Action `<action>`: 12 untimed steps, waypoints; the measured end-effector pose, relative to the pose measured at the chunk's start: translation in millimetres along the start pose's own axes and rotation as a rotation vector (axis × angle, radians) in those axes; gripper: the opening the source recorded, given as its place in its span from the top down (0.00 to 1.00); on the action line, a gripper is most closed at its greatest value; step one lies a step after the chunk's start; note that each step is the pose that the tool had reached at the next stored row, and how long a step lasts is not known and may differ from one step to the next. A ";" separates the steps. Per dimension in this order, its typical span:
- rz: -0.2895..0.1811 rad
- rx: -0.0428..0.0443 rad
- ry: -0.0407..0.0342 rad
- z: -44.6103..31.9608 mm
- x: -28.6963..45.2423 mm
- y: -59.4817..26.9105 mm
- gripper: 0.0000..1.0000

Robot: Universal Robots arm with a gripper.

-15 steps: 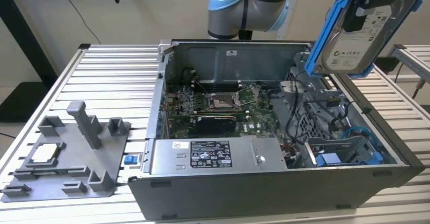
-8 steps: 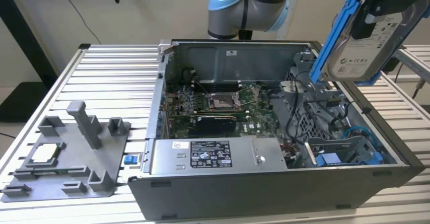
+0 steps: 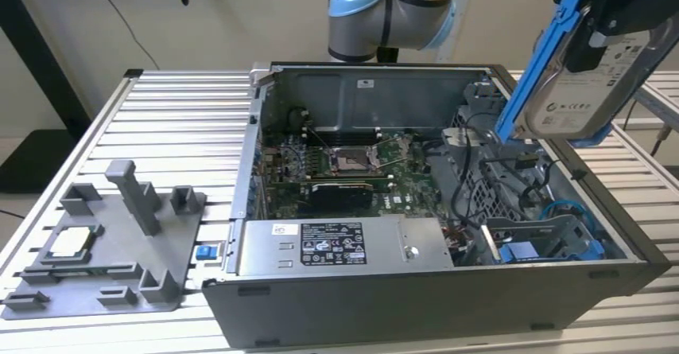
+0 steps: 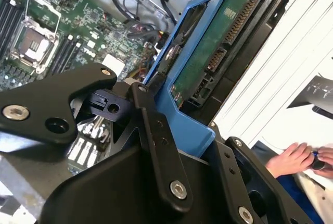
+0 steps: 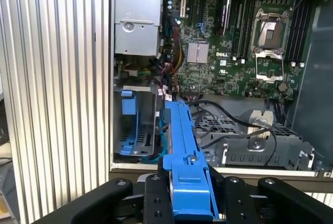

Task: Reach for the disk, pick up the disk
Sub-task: 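Pick up the disk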

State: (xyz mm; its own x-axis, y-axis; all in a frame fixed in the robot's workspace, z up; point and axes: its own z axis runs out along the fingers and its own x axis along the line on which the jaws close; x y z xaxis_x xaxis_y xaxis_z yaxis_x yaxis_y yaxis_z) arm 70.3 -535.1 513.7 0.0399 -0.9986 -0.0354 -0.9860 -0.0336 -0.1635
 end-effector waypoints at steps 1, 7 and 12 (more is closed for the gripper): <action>0.000 0.0000 0.0001 0.0 2.5 0.1 1.00; 0.000 0.0000 0.0001 3.0 17.0 1.2 1.00; 0.000 0.0000 0.0000 11.4 28.5 3.0 1.00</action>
State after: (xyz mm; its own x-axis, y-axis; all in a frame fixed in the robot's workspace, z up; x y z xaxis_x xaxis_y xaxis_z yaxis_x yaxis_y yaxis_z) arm 70.3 -563.2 500.9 0.0398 -0.9986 -0.0354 -0.9860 -0.0335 -0.1635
